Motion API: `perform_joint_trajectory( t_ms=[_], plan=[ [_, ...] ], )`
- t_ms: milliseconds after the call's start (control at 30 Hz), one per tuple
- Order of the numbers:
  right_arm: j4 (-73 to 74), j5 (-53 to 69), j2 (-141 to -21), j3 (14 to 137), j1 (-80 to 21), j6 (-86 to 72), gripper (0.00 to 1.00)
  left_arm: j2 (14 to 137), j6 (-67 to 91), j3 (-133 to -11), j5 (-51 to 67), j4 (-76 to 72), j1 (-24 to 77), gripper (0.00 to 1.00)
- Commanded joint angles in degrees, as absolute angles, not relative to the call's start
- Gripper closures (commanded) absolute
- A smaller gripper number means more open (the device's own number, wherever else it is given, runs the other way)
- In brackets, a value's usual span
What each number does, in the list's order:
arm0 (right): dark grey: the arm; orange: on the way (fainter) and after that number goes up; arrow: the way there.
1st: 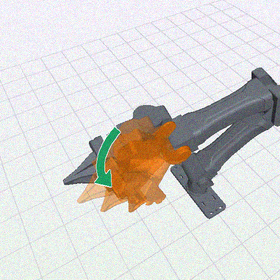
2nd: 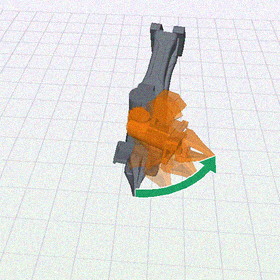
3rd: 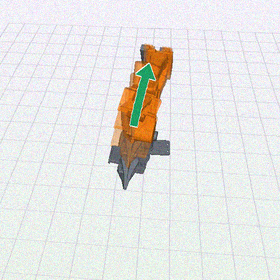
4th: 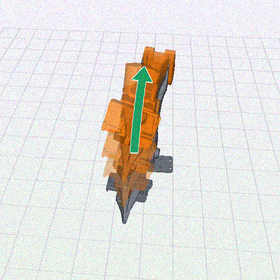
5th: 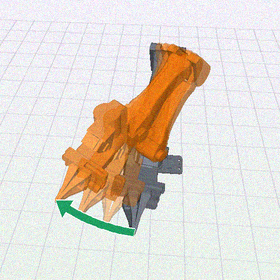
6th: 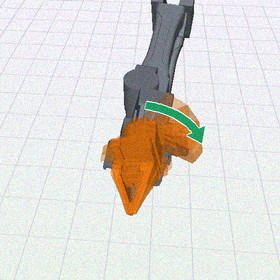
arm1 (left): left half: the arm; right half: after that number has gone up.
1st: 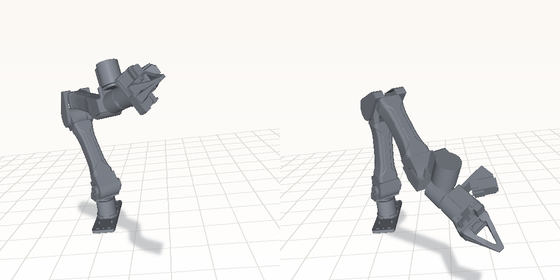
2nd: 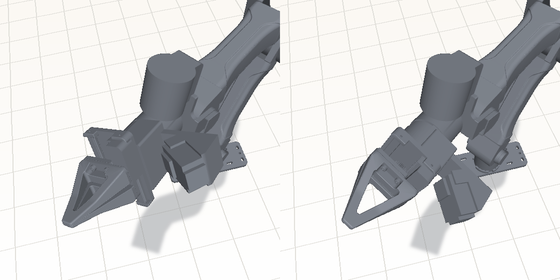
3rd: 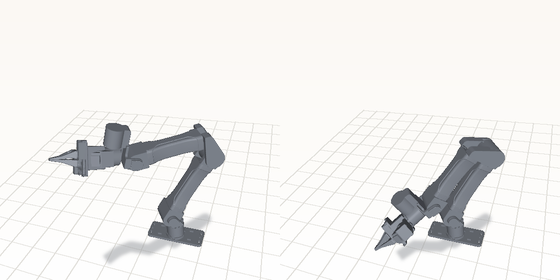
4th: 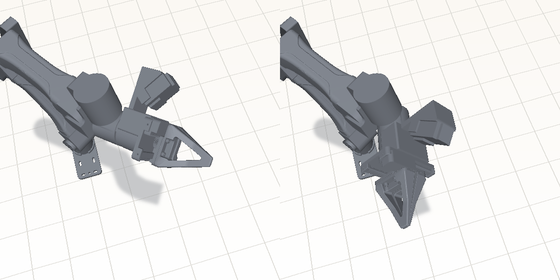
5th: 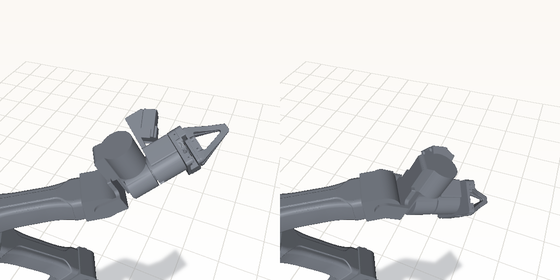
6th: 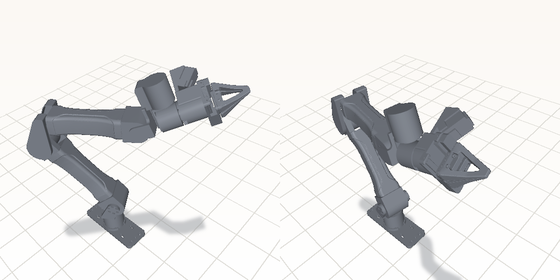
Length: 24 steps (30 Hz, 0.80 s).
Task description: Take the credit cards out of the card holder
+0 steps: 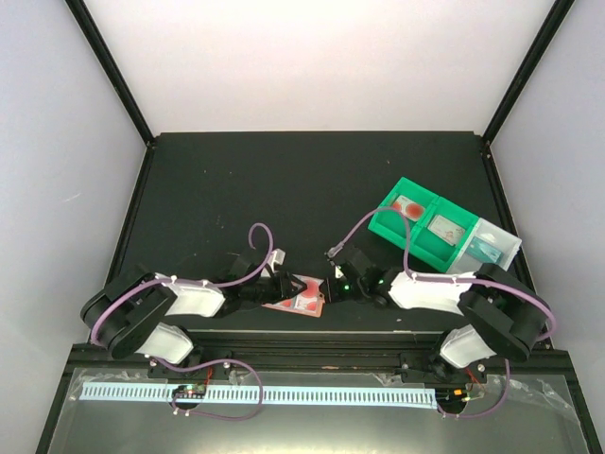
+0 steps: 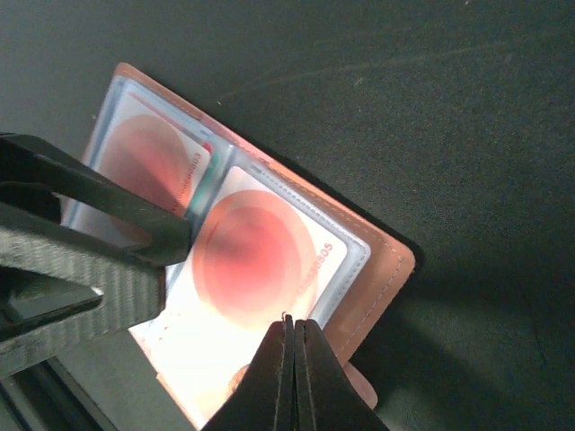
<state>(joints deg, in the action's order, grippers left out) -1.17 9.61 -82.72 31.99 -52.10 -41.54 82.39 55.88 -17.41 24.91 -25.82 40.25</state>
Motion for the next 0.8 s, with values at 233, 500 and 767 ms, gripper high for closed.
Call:
perform_joint_trajectory(
  t_ms=[233,500,767],
  plan=[
    [-1.2,7.8,-88.8,33.0,-52.4,-40.2,0.99,81.2,54.2,-16.8,22.9,-23.5,40.6,0.56],
    [-0.7,5.8,-89.5,32.2,-52.4,-39.9,0.99,77.3,51.2,-18.6,20.1,-16.7,40.6,0.52],
    [-2.0,5.9,-89.8,30.7,-52.4,-40.4,0.99,77.0,51.2,-17.3,19.9,-15.0,40.9,0.53]
  ],
)
